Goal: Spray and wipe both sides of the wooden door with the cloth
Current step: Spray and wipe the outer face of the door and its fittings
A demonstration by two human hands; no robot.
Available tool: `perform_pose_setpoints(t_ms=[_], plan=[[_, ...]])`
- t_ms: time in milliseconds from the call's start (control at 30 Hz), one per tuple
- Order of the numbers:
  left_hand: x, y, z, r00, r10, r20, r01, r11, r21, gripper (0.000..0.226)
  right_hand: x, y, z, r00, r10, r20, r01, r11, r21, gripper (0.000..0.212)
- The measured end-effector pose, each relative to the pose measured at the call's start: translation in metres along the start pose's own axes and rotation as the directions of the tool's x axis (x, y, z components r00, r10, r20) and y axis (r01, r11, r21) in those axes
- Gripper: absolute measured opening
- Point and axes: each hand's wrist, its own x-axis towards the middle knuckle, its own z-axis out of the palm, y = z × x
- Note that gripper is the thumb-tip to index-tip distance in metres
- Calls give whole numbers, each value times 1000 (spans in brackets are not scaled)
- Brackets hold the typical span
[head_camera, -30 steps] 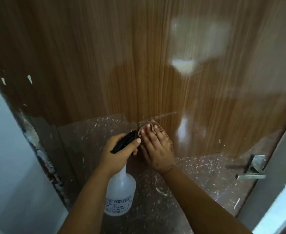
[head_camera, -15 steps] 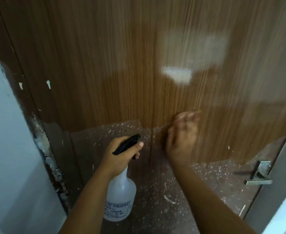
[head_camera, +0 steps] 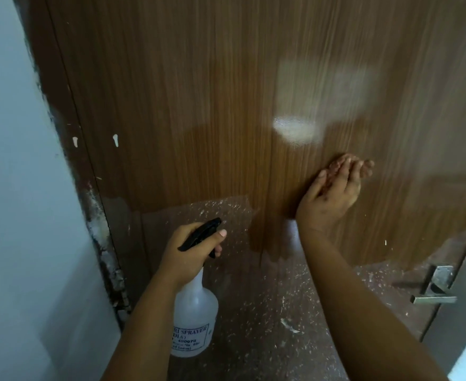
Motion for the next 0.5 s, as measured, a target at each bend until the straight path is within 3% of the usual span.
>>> perform_pose_setpoints(t_ms=[33,67,100,167,200,233,300,333,367,467,500], plan=[[-3,-2,-1,1000,-6,-6,6,1000,-3,21,-23,-3,0,994,-88,66,89,996,-10,49],[-4,-2,-2,1000,-9,-9,9,1000,-4,23,-51,0,-1,941,-284,186,290,957,-6,48],[-5,-2,-5,1000,-14,-7,14,1000,-2,26,-80,8,-4,796,-502,339,522,852,38,48],[-7,-2,-9,1000,-12,-2,12,1000,7,33,-123,37,-16,380,-741,553,798,565,209,50],[-7,-1,-13,1000,2,-12,-2,1000,5,34,-129,46,-17,231,-778,585,844,459,278,52],[-8,0,-16,1000,10,-28,-10,1000,0,33,-124,47,-16,132,-797,589,861,387,331,53],[-9,1,-25,997,2,-74,-4,999,-31,25,-88,25,-6,42,-810,585,856,331,396,55],[-11,0,-29,996,-16,-92,12,999,-51,21,-68,5,0,73,-822,564,837,358,414,55],[-12,-1,-32,995,-28,-100,22,998,-62,19,-45,-14,5,170,-834,524,816,418,400,52],[-16,-5,-37,991,-49,-125,44,998,-45,17,16,-57,22,563,-725,396,703,673,233,44],[-18,-6,-39,990,-50,-135,44,998,-46,16,18,-65,25,663,-654,363,637,748,185,45]])
